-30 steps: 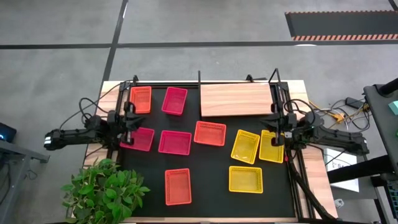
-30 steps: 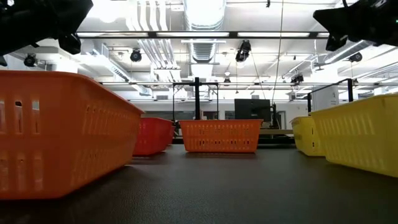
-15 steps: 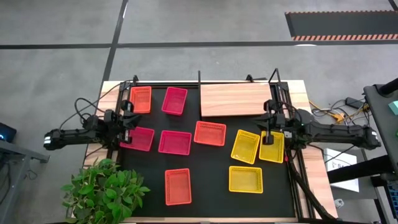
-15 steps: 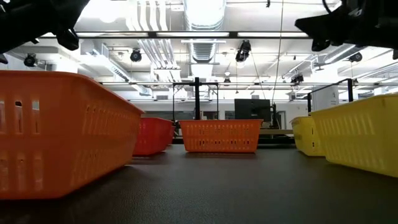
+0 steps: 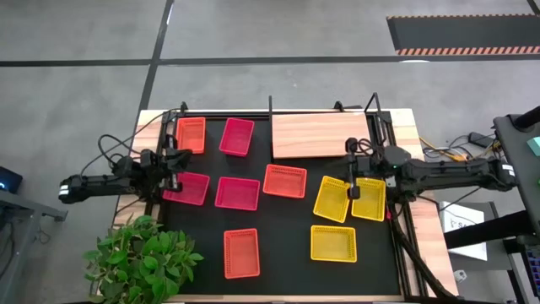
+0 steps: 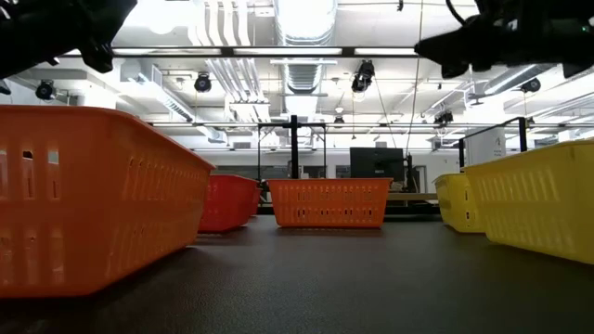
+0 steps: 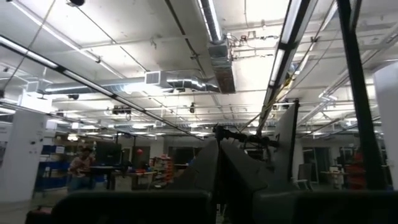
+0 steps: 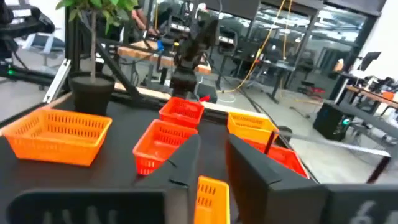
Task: Stack baskets on shelf by color
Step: Put the middle orange bin on the shelf
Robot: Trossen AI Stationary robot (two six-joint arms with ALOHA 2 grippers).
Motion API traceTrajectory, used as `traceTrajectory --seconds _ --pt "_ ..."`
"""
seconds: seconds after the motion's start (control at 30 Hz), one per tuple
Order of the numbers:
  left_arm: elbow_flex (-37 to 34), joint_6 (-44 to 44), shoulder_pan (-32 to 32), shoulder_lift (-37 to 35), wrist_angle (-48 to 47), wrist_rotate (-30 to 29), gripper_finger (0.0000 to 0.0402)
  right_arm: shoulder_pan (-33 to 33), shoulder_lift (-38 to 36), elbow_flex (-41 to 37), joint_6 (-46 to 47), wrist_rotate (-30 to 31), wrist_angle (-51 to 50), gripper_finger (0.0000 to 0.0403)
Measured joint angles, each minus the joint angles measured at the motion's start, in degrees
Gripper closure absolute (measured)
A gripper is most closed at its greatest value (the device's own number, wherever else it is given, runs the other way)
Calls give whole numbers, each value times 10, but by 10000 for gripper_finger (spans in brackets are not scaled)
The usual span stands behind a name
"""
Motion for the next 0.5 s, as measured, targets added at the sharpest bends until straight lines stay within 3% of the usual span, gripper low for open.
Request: traceTrajectory --seconds 0.3,0.5 --pt "0 0 0 21 0 -2 402 9 106 82 -9 -3 -44 261" --pt "0 0 0 27 0 -2 402 21 174 169 -28 -5 -191 260"
